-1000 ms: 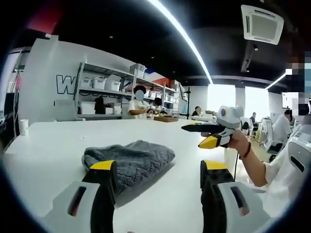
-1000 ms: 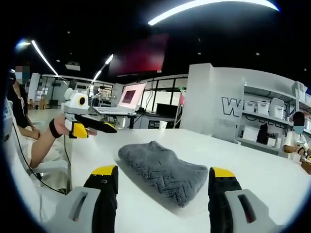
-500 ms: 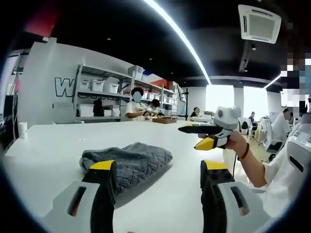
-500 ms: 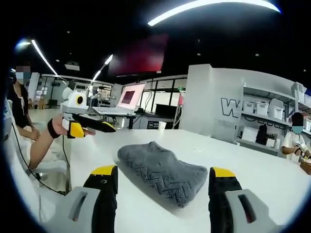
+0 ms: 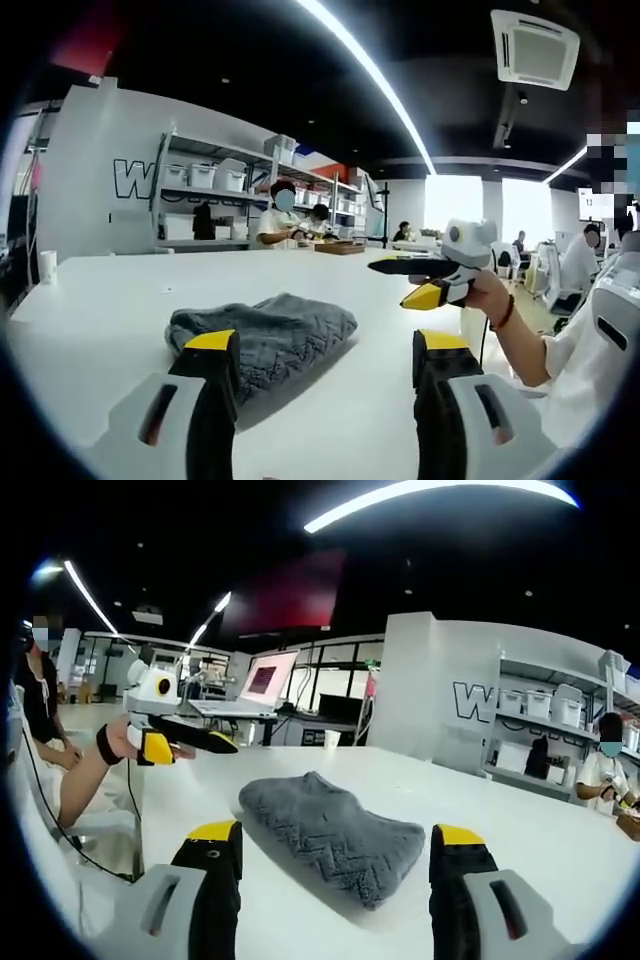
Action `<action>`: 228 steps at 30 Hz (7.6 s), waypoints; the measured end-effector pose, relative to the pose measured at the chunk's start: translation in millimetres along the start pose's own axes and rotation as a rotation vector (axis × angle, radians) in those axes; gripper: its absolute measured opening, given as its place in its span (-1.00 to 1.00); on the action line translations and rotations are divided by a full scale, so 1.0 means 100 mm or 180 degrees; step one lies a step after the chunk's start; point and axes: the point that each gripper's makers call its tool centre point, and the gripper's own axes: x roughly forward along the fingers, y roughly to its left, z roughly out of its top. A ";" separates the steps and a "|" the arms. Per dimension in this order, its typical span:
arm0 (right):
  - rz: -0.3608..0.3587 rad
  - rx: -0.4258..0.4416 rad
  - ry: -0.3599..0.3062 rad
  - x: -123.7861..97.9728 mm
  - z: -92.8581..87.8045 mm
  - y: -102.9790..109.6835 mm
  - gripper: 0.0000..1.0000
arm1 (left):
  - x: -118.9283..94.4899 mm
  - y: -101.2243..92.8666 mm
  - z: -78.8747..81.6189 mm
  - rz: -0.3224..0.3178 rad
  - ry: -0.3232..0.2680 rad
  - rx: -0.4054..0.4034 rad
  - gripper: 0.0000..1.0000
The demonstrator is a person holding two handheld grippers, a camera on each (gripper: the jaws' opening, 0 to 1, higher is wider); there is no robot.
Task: Open the folded towel by lifting each exposed corner and separating the folded layers until the towel lies flat within the target outline without major curled edges
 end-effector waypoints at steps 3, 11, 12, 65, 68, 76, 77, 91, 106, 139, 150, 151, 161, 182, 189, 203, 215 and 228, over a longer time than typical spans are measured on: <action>-0.0001 -0.0011 0.0012 0.01 0.00 -0.01 0.49 | 0.02 -0.01 -0.01 -0.0013 0.0012 -0.0004 0.38; -0.0008 -0.0002 0.0030 0.03 -0.02 -0.01 0.49 | 0.05 0.05 -0.03 0.0007 0.0032 -0.0027 0.38; -0.0010 0.0000 0.0030 0.03 -0.02 -0.02 0.49 | 0.05 0.06 -0.04 0.0008 0.0032 -0.0034 0.38; -0.0103 0.0211 0.0149 0.29 -0.15 -0.23 0.42 | 0.30 0.34 -0.15 0.0095 0.0165 -0.0222 0.41; -0.0121 0.0210 0.0176 0.31 -0.16 -0.25 0.41 | 0.32 0.36 -0.17 0.0096 0.0188 -0.0235 0.41; -0.0125 0.0228 0.0205 0.36 -0.17 -0.29 0.39 | 0.34 0.43 -0.16 0.0121 0.0204 -0.0282 0.41; -0.0130 0.0237 0.0207 0.37 -0.17 -0.30 0.39 | 0.35 0.44 -0.16 0.0124 0.0204 -0.0288 0.41; -0.0136 0.0238 0.0222 0.46 -0.16 -0.34 0.36 | 0.41 0.52 -0.18 0.0164 0.0231 -0.0349 0.41; -0.0185 0.0188 0.0332 0.50 -0.26 -0.41 0.36 | 0.48 0.50 -0.16 0.0180 0.0300 -0.0292 0.41; -0.0191 0.0251 0.0369 0.68 -0.30 -0.54 0.32 | 0.60 0.58 -0.10 0.0158 0.0271 -0.0210 0.44; -0.0205 0.0310 0.0436 0.74 -0.36 -0.60 0.32 | 0.66 0.70 -0.12 0.0207 0.0277 -0.0237 0.41; -0.0208 0.0310 0.0436 0.74 -0.36 -0.60 0.32 | 0.66 0.70 -0.12 0.0204 0.0283 -0.0239 0.41; -0.0191 0.0340 0.0464 0.79 -0.39 -0.62 0.32 | 0.69 0.79 -0.20 0.0253 0.0340 -0.0326 0.39; -0.0248 0.0450 0.0551 0.90 -0.51 -0.72 0.28 | 0.72 0.95 -0.24 0.0402 0.0347 -0.0379 0.35; -0.0268 0.0511 0.0563 0.92 -0.56 -0.76 0.26 | 0.72 1.00 -0.28 0.0484 0.0380 -0.0382 0.35; -0.0271 0.0620 0.0587 1.01 -0.64 -0.79 0.23 | 0.76 1.18 -0.33 0.0644 0.0392 -0.0454 0.34; -0.0274 0.0646 0.0606 1.07 -0.64 -0.80 0.21 | 0.79 1.26 -0.37 0.0732 0.0409 -0.0490 0.34; -0.0265 0.0713 0.0604 1.04 -0.65 -0.72 0.18 | 0.80 1.34 -0.41 0.0849 0.0441 -0.0522 0.32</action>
